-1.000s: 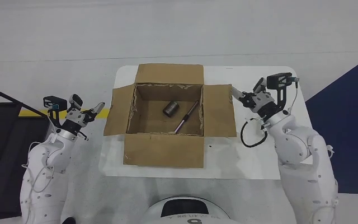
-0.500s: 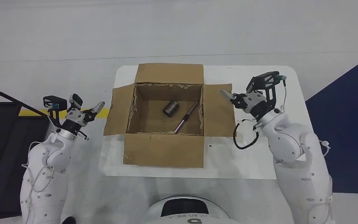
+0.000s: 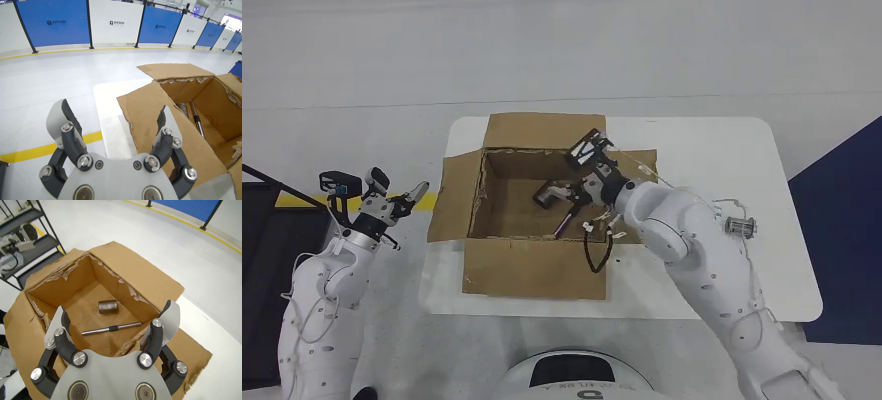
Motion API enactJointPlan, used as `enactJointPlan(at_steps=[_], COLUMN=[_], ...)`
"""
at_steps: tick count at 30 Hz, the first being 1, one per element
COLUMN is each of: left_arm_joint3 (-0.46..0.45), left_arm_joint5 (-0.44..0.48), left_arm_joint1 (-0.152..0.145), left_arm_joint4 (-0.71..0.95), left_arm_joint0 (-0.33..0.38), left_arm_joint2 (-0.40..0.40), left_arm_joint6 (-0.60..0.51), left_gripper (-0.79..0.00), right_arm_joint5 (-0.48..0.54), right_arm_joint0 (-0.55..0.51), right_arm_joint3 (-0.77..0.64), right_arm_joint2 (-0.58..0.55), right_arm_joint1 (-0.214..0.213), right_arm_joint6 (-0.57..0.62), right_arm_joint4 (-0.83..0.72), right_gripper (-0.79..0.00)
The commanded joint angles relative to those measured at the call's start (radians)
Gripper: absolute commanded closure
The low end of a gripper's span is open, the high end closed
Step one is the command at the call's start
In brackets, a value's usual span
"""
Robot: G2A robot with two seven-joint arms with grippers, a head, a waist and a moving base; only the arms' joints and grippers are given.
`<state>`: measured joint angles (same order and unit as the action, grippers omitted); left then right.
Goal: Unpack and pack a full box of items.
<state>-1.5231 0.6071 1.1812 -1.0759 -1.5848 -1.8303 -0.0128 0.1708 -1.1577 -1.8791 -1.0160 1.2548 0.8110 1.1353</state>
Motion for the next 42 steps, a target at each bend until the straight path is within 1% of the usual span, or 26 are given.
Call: enactJointPlan(at_steps=[1, 3, 6, 7, 11, 13, 14, 18, 19, 22, 23, 27, 30, 32, 34, 35, 37, 38, 40, 41, 42], left_arm_joint3=[0.000, 0.000, 0.000, 0.000, 0.000, 0.000, 0.000, 0.000, 0.000, 0.000, 0.000, 0.000, 0.000, 0.000, 0.000, 0.000, 0.000, 0.000, 0.000, 0.000, 0.000], left_arm_joint5=[0.000, 0.000, 0.000, 0.000, 0.000, 0.000, 0.000, 0.000, 0.000, 0.000, 0.000, 0.000, 0.000, 0.000, 0.000, 0.000, 0.000, 0.000, 0.000, 0.000, 0.000], left_arm_joint1=[0.000, 0.000, 0.000, 0.000, 0.000, 0.000, 0.000, 0.000, 0.000, 0.000, 0.000, 0.000, 0.000, 0.000, 0.000, 0.000, 0.000, 0.000, 0.000, 0.000, 0.000], left_arm_joint4=[0.000, 0.000, 0.000, 0.000, 0.000, 0.000, 0.000, 0.000, 0.000, 0.000, 0.000, 0.000, 0.000, 0.000, 0.000, 0.000, 0.000, 0.000, 0.000, 0.000, 0.000], left_arm_joint0=[0.000, 0.000, 0.000, 0.000, 0.000, 0.000, 0.000, 0.000, 0.000, 0.000, 0.000, 0.000, 0.000, 0.000, 0.000, 0.000, 0.000, 0.000, 0.000, 0.000, 0.000], left_arm_joint2=[0.000, 0.000, 0.000, 0.000, 0.000, 0.000, 0.000, 0.000, 0.000, 0.000, 0.000, 0.000, 0.000, 0.000, 0.000, 0.000, 0.000, 0.000, 0.000, 0.000, 0.000], left_arm_joint6=[0.000, 0.000, 0.000, 0.000, 0.000, 0.000, 0.000, 0.000, 0.000, 0.000, 0.000, 0.000, 0.000, 0.000, 0.000, 0.000, 0.000, 0.000, 0.000, 0.000, 0.000], left_gripper=[-0.785, -0.785, -0.785, -0.785, -0.785, -0.785, -0.785, -0.785, -0.785, -0.785, -0.785, -0.785, -0.785, -0.785, -0.785, -0.785, -0.785, -0.785, -0.785, -0.785, -0.785], right_arm_joint5=[-0.012, -0.020, -0.066, -0.080, -0.145, -0.173, -0.189, -0.272, -0.287, -0.321, -0.327, -0.343, -0.366, -0.374, -0.384, -0.397, -0.411, -0.415, -0.420, -0.426, -0.431], right_arm_joint0=[0.032, 0.058, 0.089, 0.097, 0.129, 0.150, 0.165, 0.228, 0.243, 0.291, 0.307, 0.368, 0.404, 0.420, 0.435, 0.442, 0.452, 0.456, 0.464, 0.467, 0.470], right_arm_joint3=[0.034, 0.065, 0.106, 0.116, 0.163, 0.195, 0.215, 0.299, 0.319, 0.386, 0.408, 0.506, 0.586, 0.630, 0.676, 0.699, 0.740, 0.760, 0.799, 0.817, 0.836], right_arm_joint2=[0.055, 0.113, 0.188, 0.213, 0.303, 0.337, 0.350, 0.401, 0.412, 0.435, 0.447, 0.498, 0.541, 0.564, 0.581, 0.591, 0.607, 0.613, 0.622, 0.625, 0.630], right_arm_joint1=[0.009, 0.019, 0.037, 0.044, 0.072, 0.087, 0.095, 0.134, 0.144, 0.174, 0.185, 0.231, 0.269, 0.293, 0.315, 0.326, 0.348, 0.359, 0.378, 0.387, 0.396], right_arm_joint6=[0.020, 0.045, 0.058, 0.061, 0.075, 0.090, 0.100, 0.171, 0.183, 0.217, 0.234, 0.274, 0.287, 0.286, 0.281, 0.281, 0.279, 0.278, 0.275, 0.273, 0.272], right_arm_joint4=[0.023, 0.062, 0.113, 0.130, 0.191, 0.204, 0.207, 0.230, 0.228, 0.208, 0.202, 0.196, 0.207, 0.206, 0.212, 0.223, 0.233, 0.234, 0.237, 0.241, 0.246], right_gripper=[-0.785, -0.770, -0.686, -0.683, -0.616, -0.603, -0.585, -0.585, -0.563, -0.465, -0.446, -0.453, -0.597, -0.606, -0.597, -0.573, -0.563, -0.536, -0.517, -0.493, -0.493])
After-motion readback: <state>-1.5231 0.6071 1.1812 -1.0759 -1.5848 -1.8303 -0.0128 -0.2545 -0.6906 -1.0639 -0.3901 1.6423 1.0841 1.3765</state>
